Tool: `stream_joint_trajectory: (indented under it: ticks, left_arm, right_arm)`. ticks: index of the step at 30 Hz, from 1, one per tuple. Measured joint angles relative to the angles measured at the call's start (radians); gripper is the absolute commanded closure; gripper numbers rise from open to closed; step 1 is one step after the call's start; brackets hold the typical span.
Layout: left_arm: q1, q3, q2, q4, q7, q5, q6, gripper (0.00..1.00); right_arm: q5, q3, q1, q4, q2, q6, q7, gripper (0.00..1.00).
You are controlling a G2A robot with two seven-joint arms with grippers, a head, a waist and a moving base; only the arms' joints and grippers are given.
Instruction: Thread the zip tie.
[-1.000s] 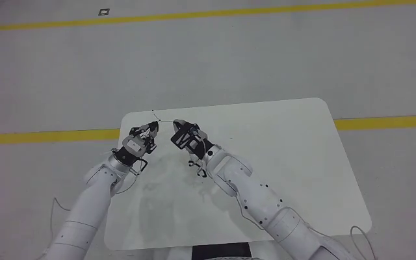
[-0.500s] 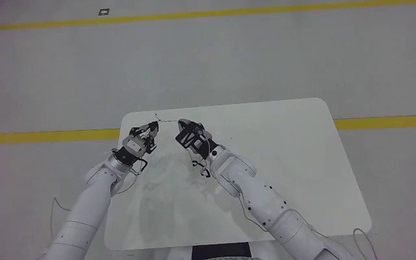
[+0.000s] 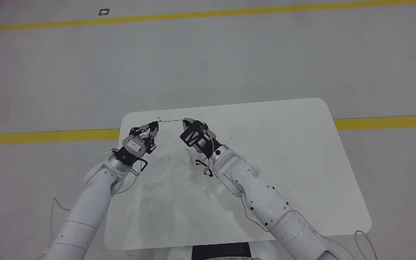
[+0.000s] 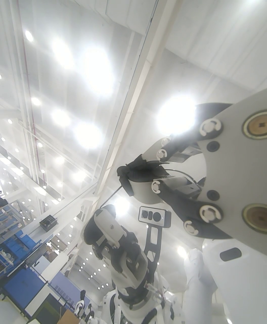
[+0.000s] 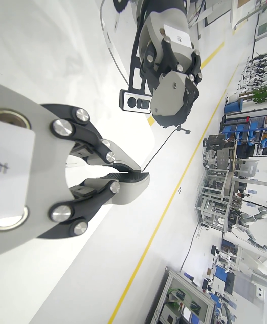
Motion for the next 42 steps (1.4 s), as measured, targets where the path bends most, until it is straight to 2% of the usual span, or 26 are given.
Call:
stream_joint_trajectory:
  ticks: [10,16,20,21,25,32,40,42]
  left_arm:
    - [0.000,0.000,0.000,0.000,0.000,0.000,0.000,1.00]
    - [0.000,0.000,0.000,0.000,0.000,0.000,0.000,1.00]
    - [0.000,0.000,0.000,0.000,0.000,0.000,0.000,1.00]
    - [0.000,0.000,0.000,0.000,0.000,0.000,0.000,1.00]
    - [0.000,0.000,0.000,0.000,0.000,0.000,0.000,1.00]
    - [0.000,0.000,0.000,0.000,0.000,0.000,0.000,1.00]
    - [0.000,0.000,0.000,0.000,0.000,0.000,0.000,1.00]
    - [0.000,0.000,0.000,0.000,0.000,0.000,0.000,1.00]
  right_arm:
    - [0.000,0.005,-0.012,-0.013,0.011,0.005,0.006,1.00]
    - [0.000,-0.016,-0.005,-0.010,0.017,-0.031,-0.001,1.00]
    - [0.000,-0.040,0.010,-0.002,0.025,-0.051,0.004,0.75]
    - [0.000,-0.047,0.014,0.000,0.027,-0.051,0.006,0.65]
    - [0.000,-0.071,0.029,0.006,0.032,-0.040,0.016,0.55]
    - [0.000,-0.088,0.033,0.005,0.043,-0.024,0.023,0.56]
    - [0.008,-0.102,0.041,-0.003,0.038,-0.028,0.004,0.67]
    - [0.015,-0.106,0.047,0.004,0.035,-0.029,-0.001,0.67]
